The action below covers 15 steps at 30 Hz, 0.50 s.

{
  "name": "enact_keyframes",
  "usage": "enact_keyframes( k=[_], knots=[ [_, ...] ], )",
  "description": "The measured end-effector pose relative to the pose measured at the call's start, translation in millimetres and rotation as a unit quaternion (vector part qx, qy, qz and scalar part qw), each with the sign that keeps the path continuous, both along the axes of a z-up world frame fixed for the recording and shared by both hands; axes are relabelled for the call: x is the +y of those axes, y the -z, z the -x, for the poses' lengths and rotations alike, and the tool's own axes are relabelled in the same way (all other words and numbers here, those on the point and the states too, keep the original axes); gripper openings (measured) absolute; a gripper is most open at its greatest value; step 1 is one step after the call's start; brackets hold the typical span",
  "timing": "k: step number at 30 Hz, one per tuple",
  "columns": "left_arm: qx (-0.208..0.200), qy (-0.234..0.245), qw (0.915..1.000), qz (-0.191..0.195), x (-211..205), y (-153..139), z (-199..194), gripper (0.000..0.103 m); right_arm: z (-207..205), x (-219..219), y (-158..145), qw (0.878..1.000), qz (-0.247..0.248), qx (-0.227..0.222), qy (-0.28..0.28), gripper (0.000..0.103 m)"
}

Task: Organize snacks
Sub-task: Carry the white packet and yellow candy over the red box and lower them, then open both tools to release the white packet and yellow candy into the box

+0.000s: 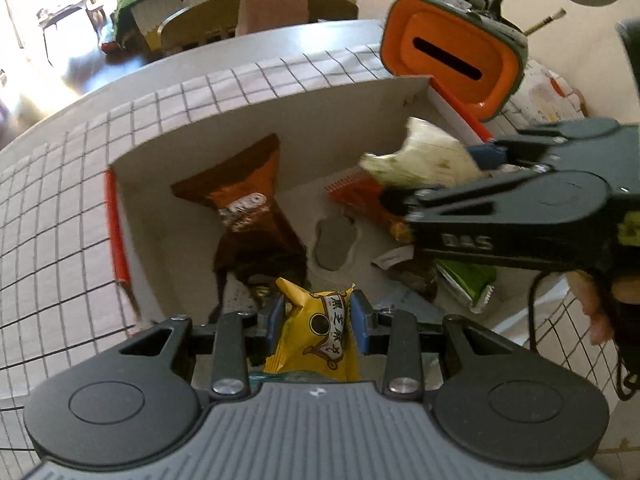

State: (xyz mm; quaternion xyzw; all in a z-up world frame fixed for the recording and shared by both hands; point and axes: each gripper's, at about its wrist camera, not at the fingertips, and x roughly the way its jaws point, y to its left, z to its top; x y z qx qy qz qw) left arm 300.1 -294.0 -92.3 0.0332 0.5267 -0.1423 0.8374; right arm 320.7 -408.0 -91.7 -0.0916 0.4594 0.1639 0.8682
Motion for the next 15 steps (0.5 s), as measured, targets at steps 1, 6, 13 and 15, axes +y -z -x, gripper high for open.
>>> enact_keyframes(
  k=[1,6,13,15],
  knots=[
    [0.002,0.002,1.0,-0.001,-2,2,0,0.034,-1,2,2,1.0,0.001,0.003,-0.005,0.056],
    [0.023,0.014,0.9996,0.001,-10,12,-1,0.035,-3,5,10,1.0,0.013,0.012,-0.016,0.056],
    [0.026,0.025,0.9993,-0.005,-17,18,-2,0.037,-1,6,13,0.999,0.023,0.016,-0.025,0.06],
    [0.023,0.026,0.9993,-0.009,-20,18,-1,0.04,0,5,13,0.999,0.024,0.017,-0.025,0.063]
  ],
)
